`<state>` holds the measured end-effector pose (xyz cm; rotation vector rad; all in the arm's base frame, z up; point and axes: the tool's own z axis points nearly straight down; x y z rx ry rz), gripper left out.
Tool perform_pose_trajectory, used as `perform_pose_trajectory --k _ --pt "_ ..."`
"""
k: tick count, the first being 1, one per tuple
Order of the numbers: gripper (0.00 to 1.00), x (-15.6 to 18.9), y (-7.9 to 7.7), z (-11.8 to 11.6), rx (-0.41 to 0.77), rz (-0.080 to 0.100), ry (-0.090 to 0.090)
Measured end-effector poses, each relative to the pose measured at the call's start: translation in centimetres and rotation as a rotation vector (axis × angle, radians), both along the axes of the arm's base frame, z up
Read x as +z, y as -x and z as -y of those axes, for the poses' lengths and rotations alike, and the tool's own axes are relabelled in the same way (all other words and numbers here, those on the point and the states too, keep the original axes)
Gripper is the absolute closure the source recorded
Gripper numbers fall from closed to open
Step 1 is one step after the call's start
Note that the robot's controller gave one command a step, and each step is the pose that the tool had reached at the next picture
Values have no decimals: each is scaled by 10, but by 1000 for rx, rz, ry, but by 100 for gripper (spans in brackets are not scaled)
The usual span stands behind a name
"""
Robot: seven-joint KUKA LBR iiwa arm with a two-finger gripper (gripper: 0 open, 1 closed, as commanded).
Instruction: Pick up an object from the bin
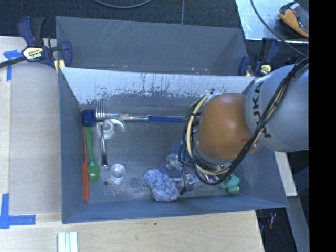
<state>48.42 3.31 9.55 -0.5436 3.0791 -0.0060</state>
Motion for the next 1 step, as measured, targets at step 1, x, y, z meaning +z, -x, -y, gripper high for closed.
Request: perform_pose_trajectory --k 1 --pt "100 113 -17 -17 10 17 -1"
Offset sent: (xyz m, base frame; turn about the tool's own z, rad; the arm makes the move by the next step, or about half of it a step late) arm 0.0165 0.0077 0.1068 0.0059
